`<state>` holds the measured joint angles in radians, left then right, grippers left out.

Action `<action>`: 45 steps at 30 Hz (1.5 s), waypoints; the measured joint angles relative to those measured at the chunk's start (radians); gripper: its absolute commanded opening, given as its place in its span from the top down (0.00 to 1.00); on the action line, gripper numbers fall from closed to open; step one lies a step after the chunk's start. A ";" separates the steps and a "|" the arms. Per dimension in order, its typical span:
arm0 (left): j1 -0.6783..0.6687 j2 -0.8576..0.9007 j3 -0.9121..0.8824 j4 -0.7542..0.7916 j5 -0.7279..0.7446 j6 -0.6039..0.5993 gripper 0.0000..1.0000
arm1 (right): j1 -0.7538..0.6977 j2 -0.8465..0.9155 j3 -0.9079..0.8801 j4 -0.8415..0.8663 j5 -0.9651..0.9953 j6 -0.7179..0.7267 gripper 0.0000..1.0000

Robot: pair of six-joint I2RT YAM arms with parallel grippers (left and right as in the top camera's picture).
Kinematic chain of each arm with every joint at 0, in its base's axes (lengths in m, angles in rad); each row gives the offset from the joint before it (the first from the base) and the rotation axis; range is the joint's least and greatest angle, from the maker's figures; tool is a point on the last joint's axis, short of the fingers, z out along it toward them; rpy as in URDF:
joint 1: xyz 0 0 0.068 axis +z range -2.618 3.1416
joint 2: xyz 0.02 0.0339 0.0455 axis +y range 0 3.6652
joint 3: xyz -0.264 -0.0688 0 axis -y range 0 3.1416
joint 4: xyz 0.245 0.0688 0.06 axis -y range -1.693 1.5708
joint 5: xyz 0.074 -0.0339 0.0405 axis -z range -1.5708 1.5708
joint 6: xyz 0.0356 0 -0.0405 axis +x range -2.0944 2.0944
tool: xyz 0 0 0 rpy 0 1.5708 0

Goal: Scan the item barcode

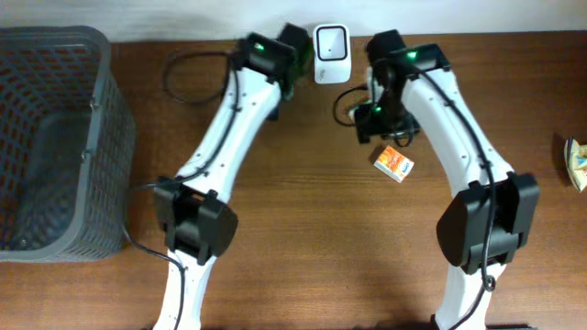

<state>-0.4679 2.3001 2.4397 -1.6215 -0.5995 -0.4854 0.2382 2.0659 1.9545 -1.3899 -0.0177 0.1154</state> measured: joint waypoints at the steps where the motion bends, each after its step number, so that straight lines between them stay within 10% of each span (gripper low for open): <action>1: -0.026 0.005 -0.064 0.019 -0.003 -0.044 1.00 | -0.036 0.000 0.010 -0.019 0.000 0.009 0.27; 7: -0.141 0.050 -0.264 0.172 -0.001 -0.123 1.00 | -0.273 0.006 0.321 -0.253 0.008 0.016 0.22; 11: -0.257 0.050 -0.267 0.258 0.178 -0.149 0.48 | -0.363 -0.007 0.457 -0.303 -0.002 0.015 0.21; 17: -0.285 0.056 -0.189 0.209 0.500 -0.072 0.21 | -0.374 -0.008 0.457 -0.303 -0.166 -0.023 0.23; 23: -0.001 0.048 0.189 -0.050 0.427 -0.050 0.20 | -0.308 -0.006 0.448 -0.265 -0.328 -0.031 0.93; 29: 0.248 0.047 0.208 -0.065 0.373 -0.045 0.01 | -0.048 0.059 0.215 0.017 -0.430 0.040 0.96; 39: 0.324 0.047 0.047 -0.056 0.339 -0.042 0.01 | 0.291 0.097 -0.269 0.657 -0.495 0.402 0.96; 45: 0.327 0.047 0.039 -0.058 0.336 -0.042 0.01 | 0.309 0.091 -0.399 0.724 -0.342 0.505 0.96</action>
<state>-0.1410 2.3474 2.4790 -1.6798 -0.2630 -0.5274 0.5476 2.1571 1.5555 -0.6655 -0.3595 0.6209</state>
